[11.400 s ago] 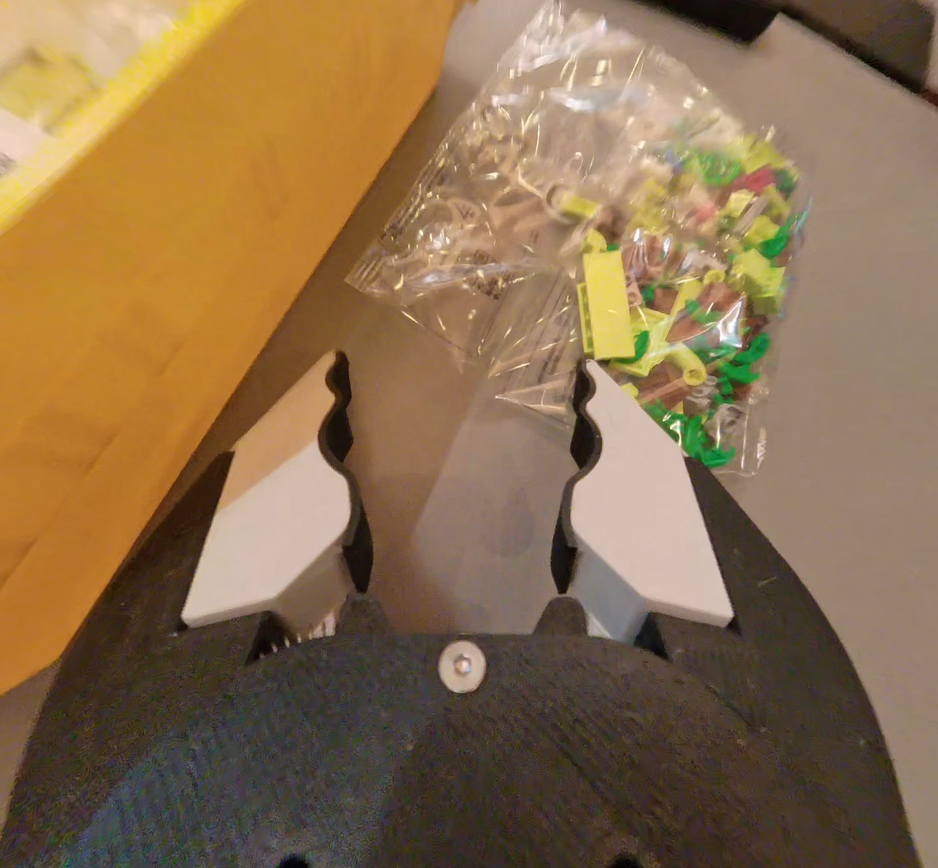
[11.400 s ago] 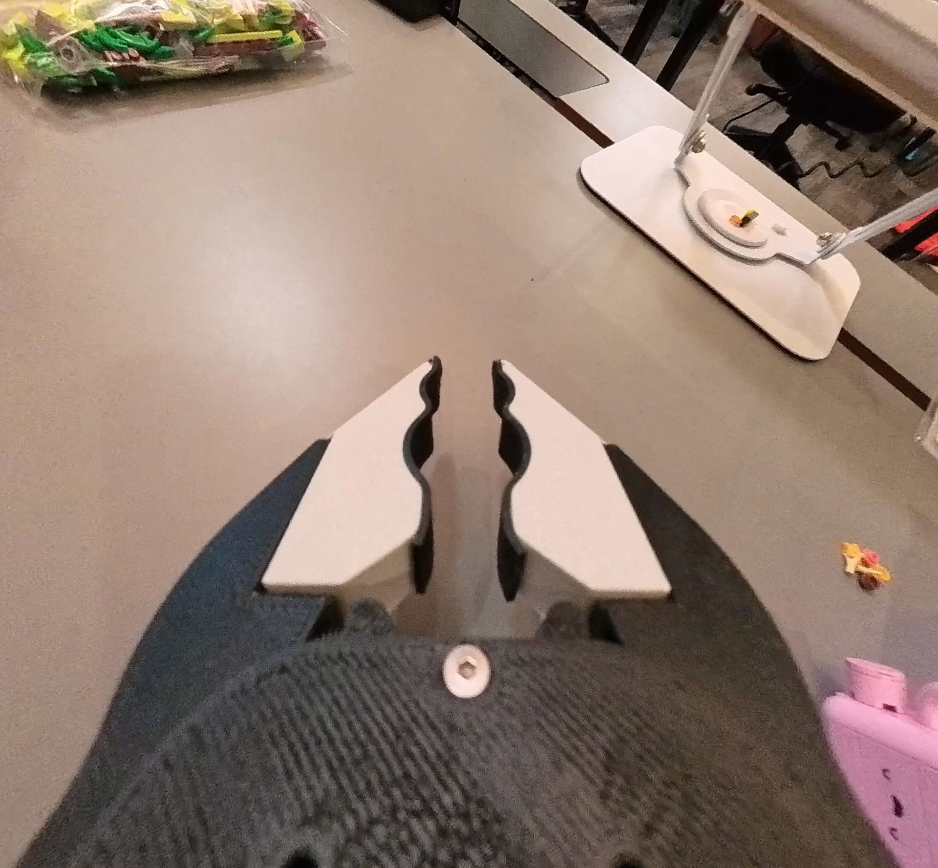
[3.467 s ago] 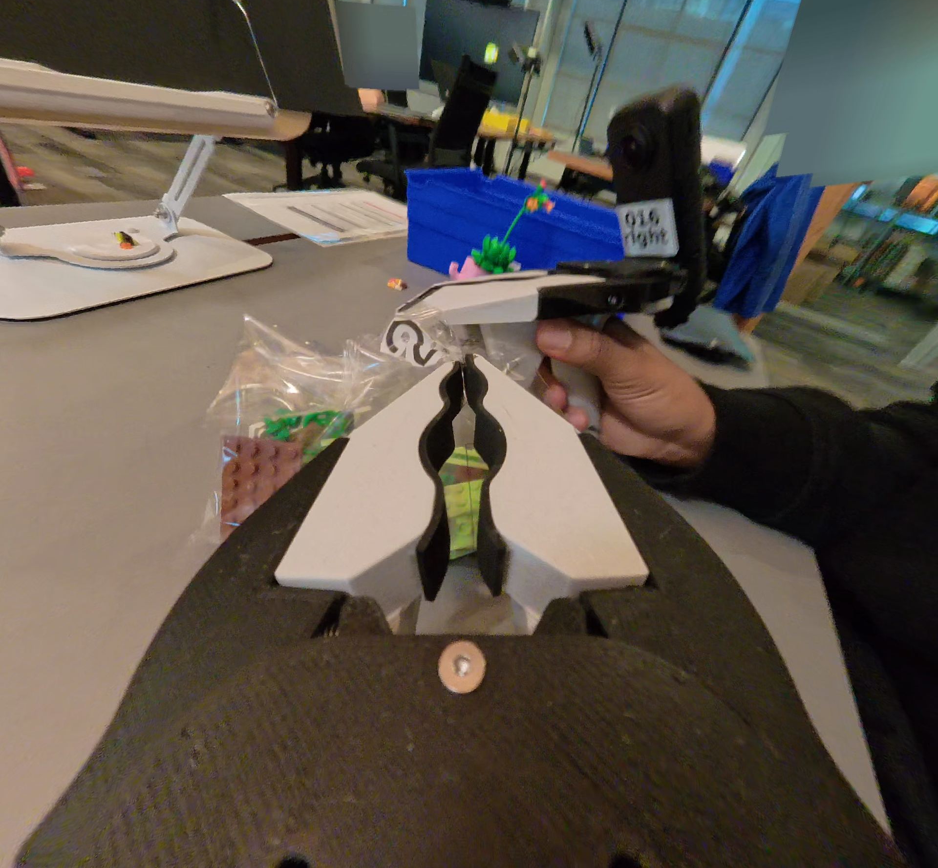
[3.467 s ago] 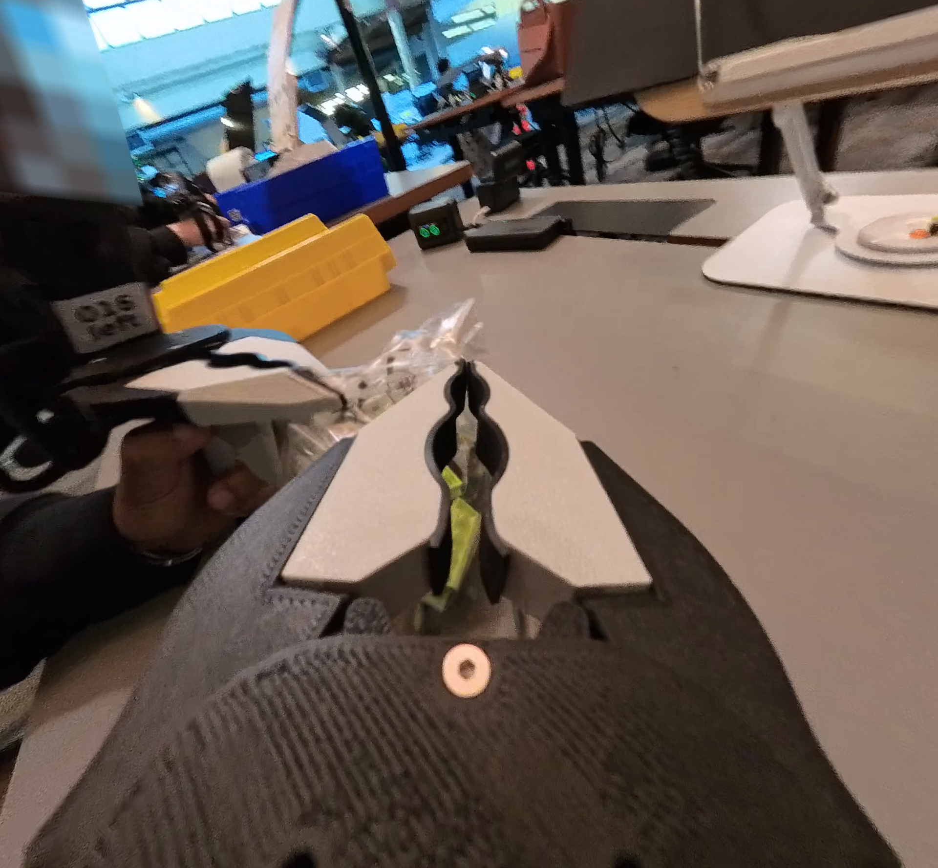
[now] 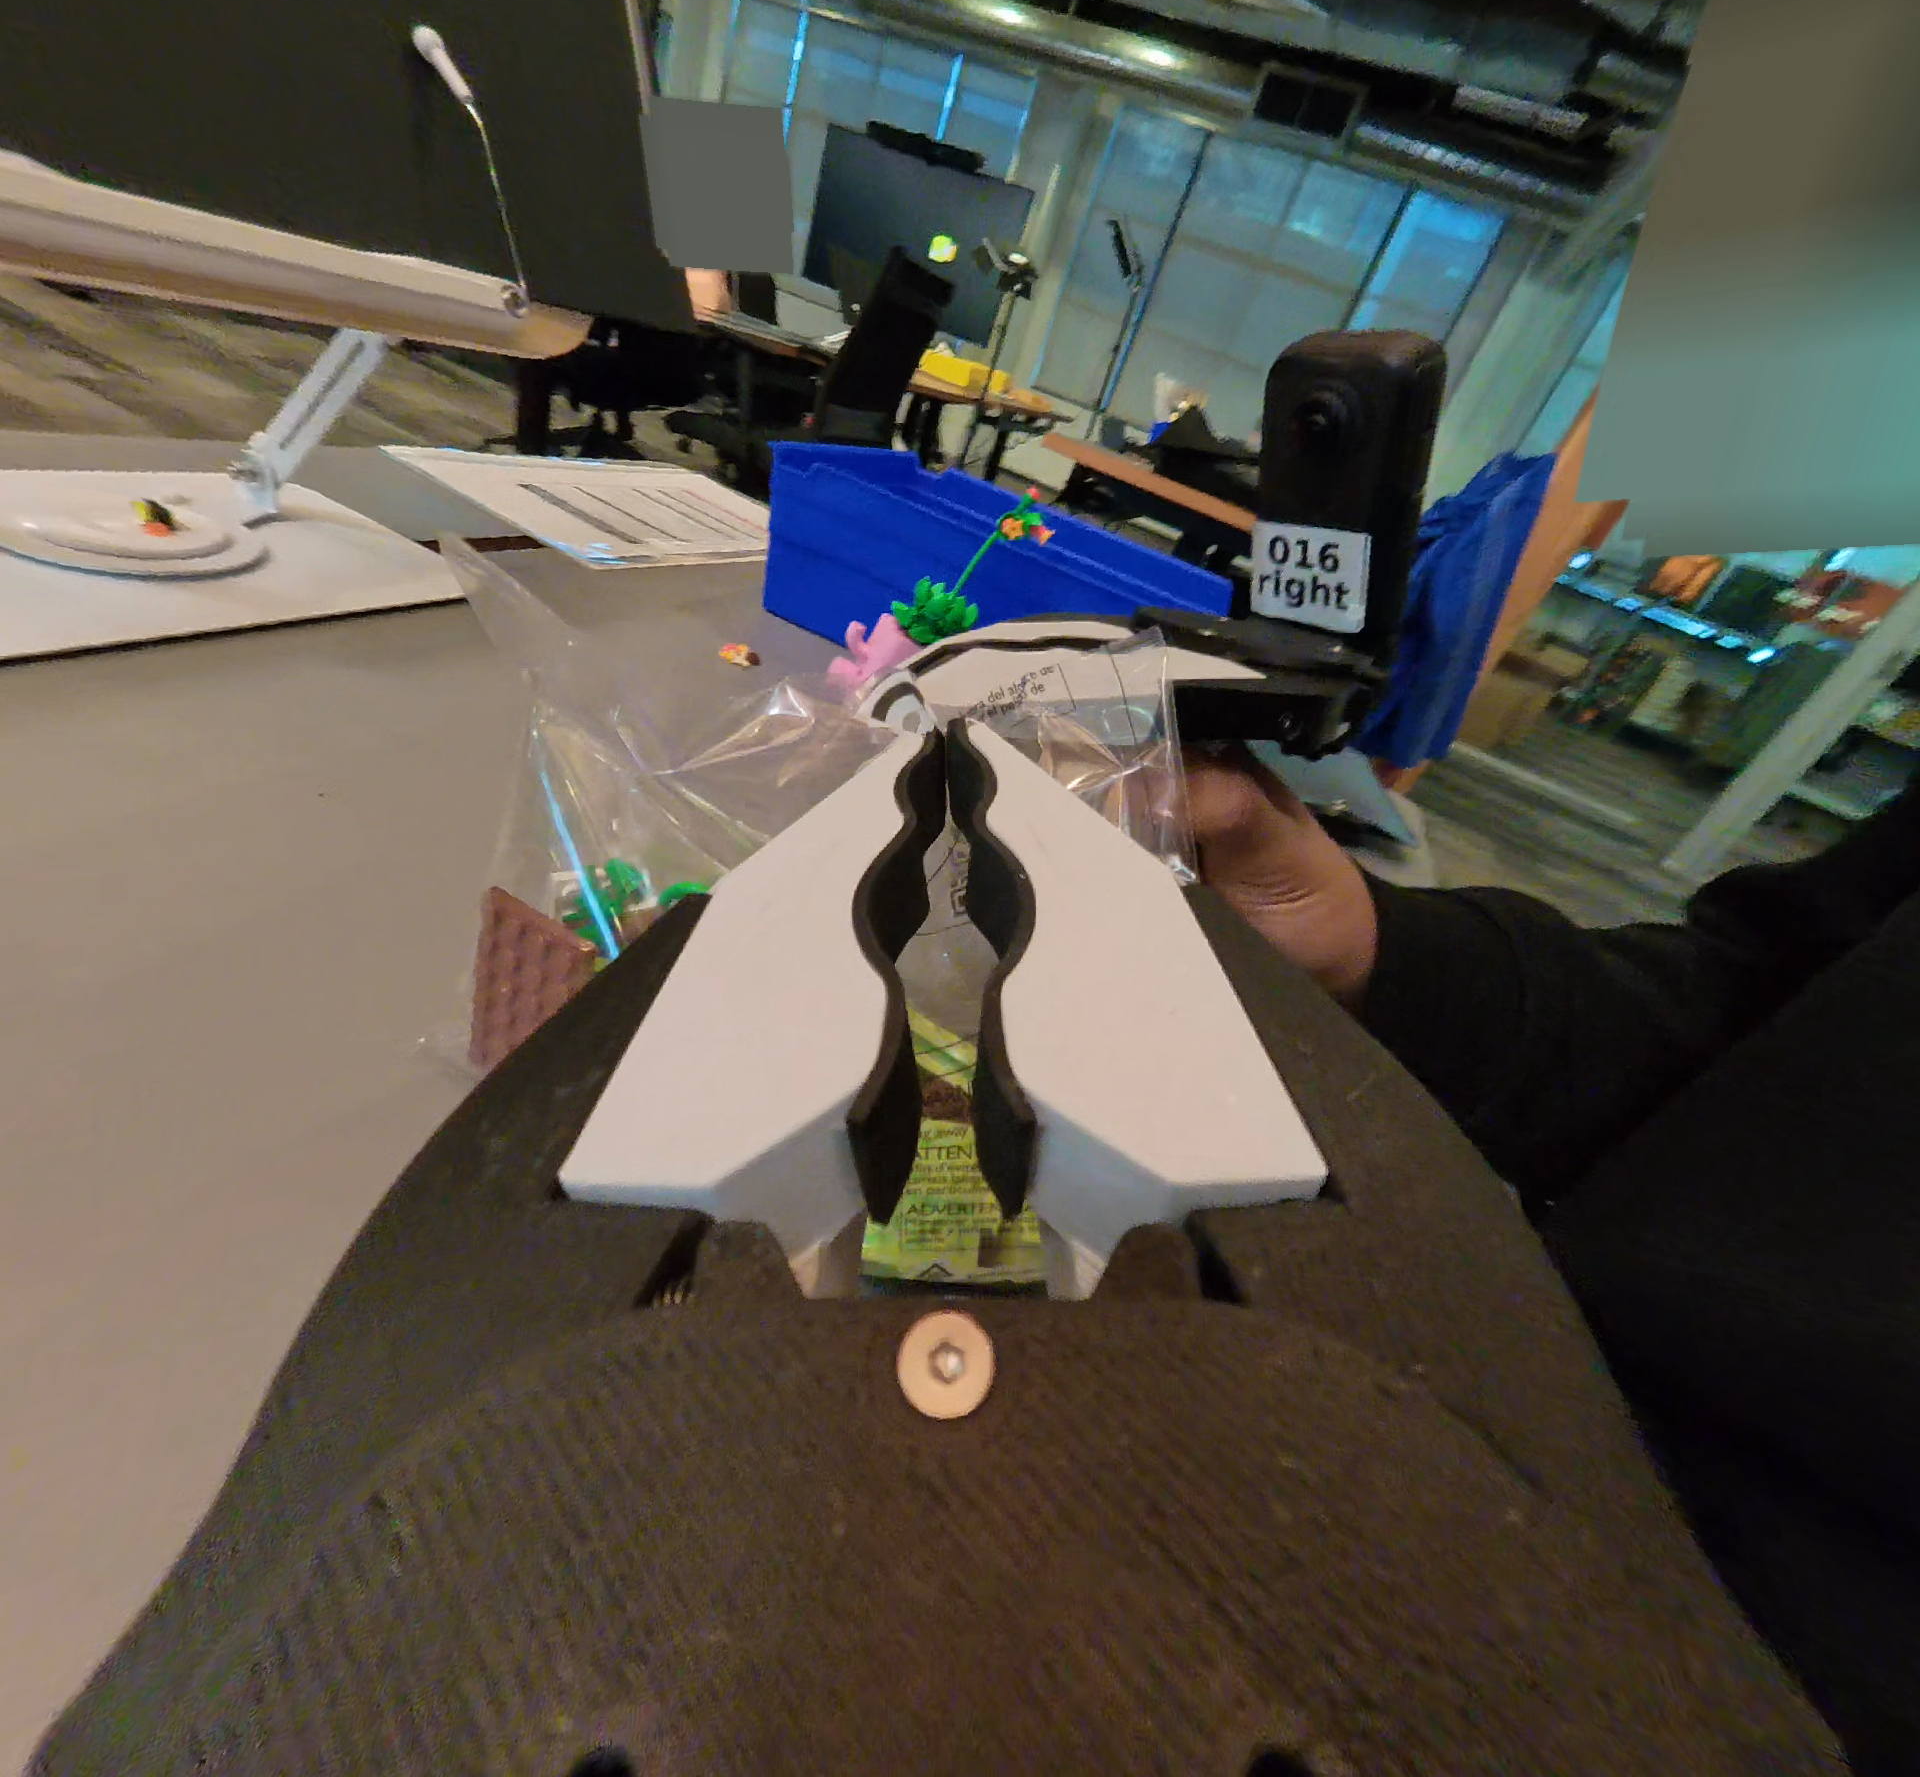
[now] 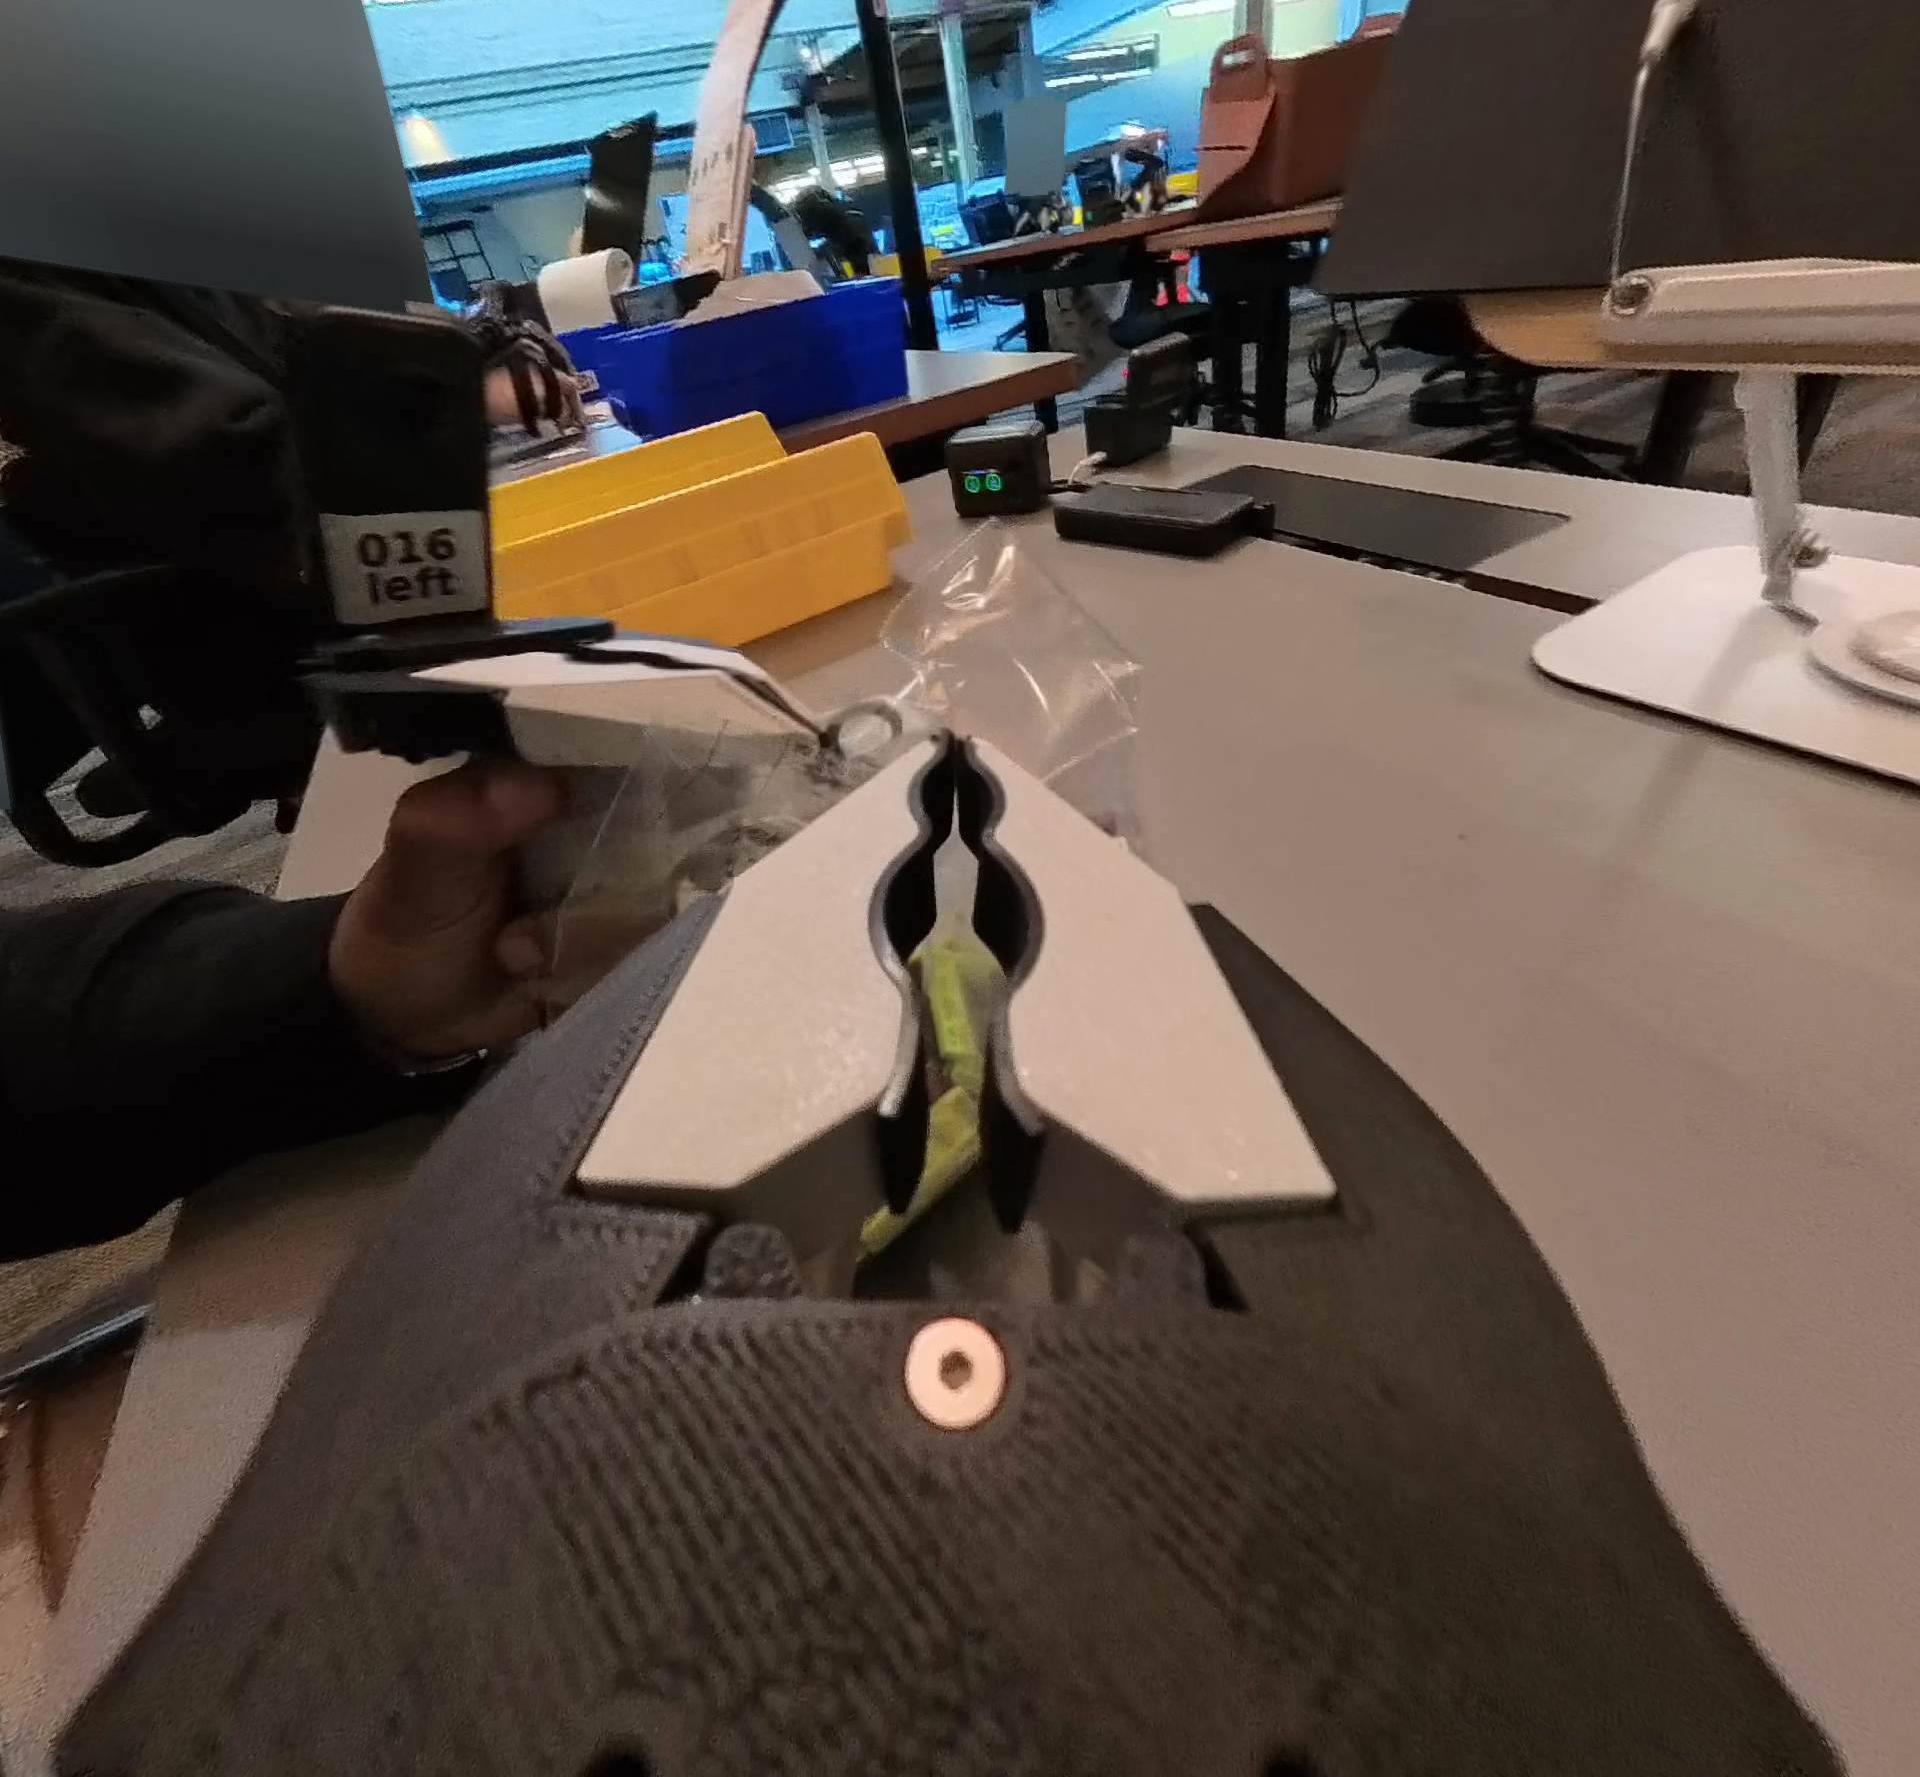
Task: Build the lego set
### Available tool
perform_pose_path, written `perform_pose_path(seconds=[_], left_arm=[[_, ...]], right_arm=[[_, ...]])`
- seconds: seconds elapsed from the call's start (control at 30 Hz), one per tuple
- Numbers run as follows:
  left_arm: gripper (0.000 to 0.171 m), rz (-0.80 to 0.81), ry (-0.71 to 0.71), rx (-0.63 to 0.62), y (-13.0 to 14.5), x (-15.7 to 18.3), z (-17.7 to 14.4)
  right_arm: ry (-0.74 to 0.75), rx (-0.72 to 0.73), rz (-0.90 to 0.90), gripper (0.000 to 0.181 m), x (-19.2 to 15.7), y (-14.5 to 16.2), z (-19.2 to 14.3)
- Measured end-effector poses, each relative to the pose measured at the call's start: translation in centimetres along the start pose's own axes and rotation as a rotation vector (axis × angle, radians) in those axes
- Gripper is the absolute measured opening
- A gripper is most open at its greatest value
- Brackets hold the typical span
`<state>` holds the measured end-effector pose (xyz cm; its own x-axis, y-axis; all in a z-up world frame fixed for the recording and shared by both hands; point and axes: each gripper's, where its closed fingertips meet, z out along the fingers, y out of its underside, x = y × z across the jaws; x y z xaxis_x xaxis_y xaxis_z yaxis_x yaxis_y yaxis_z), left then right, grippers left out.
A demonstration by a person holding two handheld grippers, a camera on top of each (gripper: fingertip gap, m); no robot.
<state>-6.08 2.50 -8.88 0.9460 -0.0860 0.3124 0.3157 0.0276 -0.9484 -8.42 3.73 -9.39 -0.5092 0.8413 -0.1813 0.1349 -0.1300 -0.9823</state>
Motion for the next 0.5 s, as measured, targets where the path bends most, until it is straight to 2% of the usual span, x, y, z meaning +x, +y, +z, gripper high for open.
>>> perform_pose_path(seconds=[0.2, 0.23, 0.27, 0.3, 0.37, 0.5], left_arm=[[0.0, 0.055, -0.06, -0.022, 0.3, -0.4, 0.1], [0.0, 0.079, -0.058, -0.024, 0.3, -0.2, 0.1], [0.0, 0.098, 0.024, 0.013, -0.4, 1.5, -0.1], [0.0, 0.121, 0.019, 0.028, -0.8, 2.0, -0.2], [0.0, 0.169, -0.048, 0.006, -0.6, 1.6, -0.1], [0.0, 0.064, 0.007, 0.052, -0.7, 0.9, -0.4]], right_arm=[[0.039, -0.026, -0.009, 0.0, 0.4, 0.4, 0.2], [0.073, -0.027, 0.008, 0.0, 1.0, 0.5, 0.2], [0.194, -0.03, -0.006, 0.0, 3.3, 0.7, -0.5], [0.261, -0.023, 0.031, 0.0, 5.5, 0.6, -1.6], [0.196, 0.052, 0.143, 0.0, 6.2, -0.6, -2.9], [0.186, 0.051, 0.058, 0.0, 4.5, -0.6, -2.1]])
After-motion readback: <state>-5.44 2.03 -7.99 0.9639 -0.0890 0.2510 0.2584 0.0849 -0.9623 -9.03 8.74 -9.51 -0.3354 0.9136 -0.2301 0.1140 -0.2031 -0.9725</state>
